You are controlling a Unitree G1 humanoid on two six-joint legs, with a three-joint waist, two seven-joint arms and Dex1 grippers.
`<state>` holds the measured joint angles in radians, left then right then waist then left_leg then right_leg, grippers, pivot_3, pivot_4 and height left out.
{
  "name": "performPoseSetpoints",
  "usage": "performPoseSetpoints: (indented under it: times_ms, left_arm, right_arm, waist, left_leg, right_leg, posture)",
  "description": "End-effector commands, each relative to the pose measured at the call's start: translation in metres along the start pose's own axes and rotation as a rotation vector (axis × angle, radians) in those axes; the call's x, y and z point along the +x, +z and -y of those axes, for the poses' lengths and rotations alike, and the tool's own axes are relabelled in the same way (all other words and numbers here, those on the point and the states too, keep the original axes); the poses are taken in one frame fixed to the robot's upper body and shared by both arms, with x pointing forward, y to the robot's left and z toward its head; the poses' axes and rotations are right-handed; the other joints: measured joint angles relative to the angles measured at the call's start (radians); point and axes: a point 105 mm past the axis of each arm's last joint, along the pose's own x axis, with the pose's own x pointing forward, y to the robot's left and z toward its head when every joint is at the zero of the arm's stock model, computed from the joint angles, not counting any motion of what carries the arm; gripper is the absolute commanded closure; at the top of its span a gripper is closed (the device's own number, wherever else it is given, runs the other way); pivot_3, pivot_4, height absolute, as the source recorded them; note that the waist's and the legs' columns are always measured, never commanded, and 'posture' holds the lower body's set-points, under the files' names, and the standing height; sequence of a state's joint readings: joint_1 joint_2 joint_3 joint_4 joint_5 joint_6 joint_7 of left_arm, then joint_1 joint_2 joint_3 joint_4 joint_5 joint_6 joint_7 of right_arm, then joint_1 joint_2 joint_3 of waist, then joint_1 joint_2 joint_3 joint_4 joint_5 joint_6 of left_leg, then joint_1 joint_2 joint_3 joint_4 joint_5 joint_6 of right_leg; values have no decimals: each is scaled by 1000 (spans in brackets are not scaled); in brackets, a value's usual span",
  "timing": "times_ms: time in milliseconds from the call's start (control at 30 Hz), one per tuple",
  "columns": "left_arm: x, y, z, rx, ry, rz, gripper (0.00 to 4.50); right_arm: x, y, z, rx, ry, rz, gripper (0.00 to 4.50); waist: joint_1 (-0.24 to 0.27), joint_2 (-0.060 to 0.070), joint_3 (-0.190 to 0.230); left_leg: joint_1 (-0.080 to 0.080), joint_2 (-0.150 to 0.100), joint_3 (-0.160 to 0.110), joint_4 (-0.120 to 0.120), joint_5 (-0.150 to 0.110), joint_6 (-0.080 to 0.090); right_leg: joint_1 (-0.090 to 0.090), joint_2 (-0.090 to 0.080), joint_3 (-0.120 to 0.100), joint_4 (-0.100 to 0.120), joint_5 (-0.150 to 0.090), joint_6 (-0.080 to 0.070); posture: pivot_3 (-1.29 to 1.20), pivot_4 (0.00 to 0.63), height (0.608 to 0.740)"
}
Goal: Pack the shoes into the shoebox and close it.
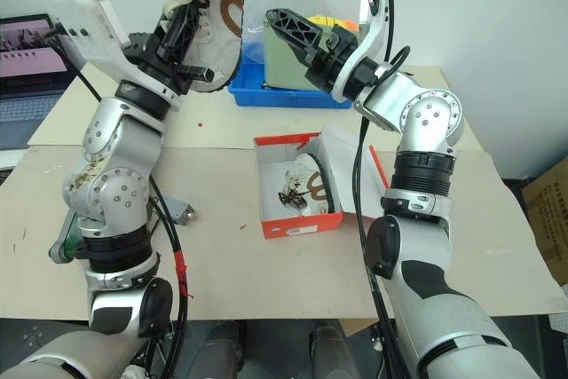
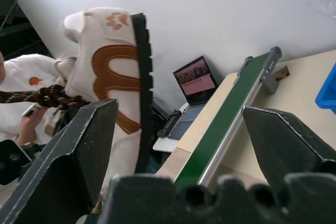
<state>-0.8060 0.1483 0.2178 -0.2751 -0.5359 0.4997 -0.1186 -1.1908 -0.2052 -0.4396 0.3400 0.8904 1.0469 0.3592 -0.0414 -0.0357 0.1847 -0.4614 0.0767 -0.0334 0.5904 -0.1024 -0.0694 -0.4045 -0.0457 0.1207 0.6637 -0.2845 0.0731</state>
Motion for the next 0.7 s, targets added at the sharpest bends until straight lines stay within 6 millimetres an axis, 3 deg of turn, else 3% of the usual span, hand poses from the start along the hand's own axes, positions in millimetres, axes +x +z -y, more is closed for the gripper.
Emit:
performPoseSetpoints:
  times_ms: [33,333,500,667,700]
  left_arm:
    - [10,18,15,-57,-46,98,4482]
    - [22,3,39,-114,-106,95,4482]
    - [28,3,42,-132,-112,104,4482]
    - [27,-5,50,-156,-126,87,4482]
    - [27,-5,50,-158,-122,86,4500]
  right_arm:
    - [-1,7,-20,-41,67,20,0]
    - [-6,6,-26,-88,57,9,0]
    - [-8,1,-26,-105,47,-2,0]
    - [-10,-4,-17,-117,5,-18,0]
    - [-11,-4,-16,-118,4,-19,548]
  waist:
    - [0,0,0]
    - [0,0,0]
    - [-1,0,0]
    - [-1,0,0]
    - [-1,0,0]
  left_leg:
    - [0,0,0,0,0,0]
    - [0,0,0,0,0,0]
    - [0,0,0,0,0,0]
    - [0,0,0,0,0,0]
    - [0,0,0,0,0,0]
  right_leg:
    - [0,0,0,0,0,0]
    - [0,0,0,0,0,0]
    - [0,0,0,0,0,0]
    - [0,0,0,0,0,0]
    - [0,0,0,0,0,0]
  posture:
    - [0,150,740]
    - [0,150,740]
    - [0,150,740]
    - [0,150,740]
    - [0,150,740]
